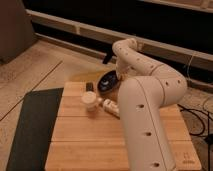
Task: Pick up the ceramic bowl
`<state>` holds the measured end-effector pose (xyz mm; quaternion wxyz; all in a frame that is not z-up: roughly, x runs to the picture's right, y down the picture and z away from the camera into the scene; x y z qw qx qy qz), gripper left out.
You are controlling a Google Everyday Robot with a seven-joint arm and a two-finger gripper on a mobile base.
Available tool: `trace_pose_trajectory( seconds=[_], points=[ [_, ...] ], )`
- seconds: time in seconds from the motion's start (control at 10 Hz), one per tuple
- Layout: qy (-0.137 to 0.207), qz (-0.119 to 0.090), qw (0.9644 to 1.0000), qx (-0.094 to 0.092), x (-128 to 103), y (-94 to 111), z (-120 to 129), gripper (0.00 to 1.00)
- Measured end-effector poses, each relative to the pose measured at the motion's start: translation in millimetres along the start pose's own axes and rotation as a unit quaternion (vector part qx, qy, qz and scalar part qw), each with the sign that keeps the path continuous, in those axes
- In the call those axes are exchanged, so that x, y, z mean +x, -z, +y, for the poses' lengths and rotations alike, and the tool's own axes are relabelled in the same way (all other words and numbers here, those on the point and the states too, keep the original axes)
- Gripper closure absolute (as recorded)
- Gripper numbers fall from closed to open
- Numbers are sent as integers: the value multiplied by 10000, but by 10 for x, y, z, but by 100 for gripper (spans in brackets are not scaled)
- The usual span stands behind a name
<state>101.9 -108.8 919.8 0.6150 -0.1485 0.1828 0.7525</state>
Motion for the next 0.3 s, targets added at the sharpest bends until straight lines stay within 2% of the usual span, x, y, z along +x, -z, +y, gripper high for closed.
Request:
trace_pose_trajectory(
  seconds=[0.2, 0.3],
  points=[
    [192, -423, 9986, -248, -162, 455, 178, 100],
    [250, -511, 9978, -338, -172, 648, 237, 100]
  ],
)
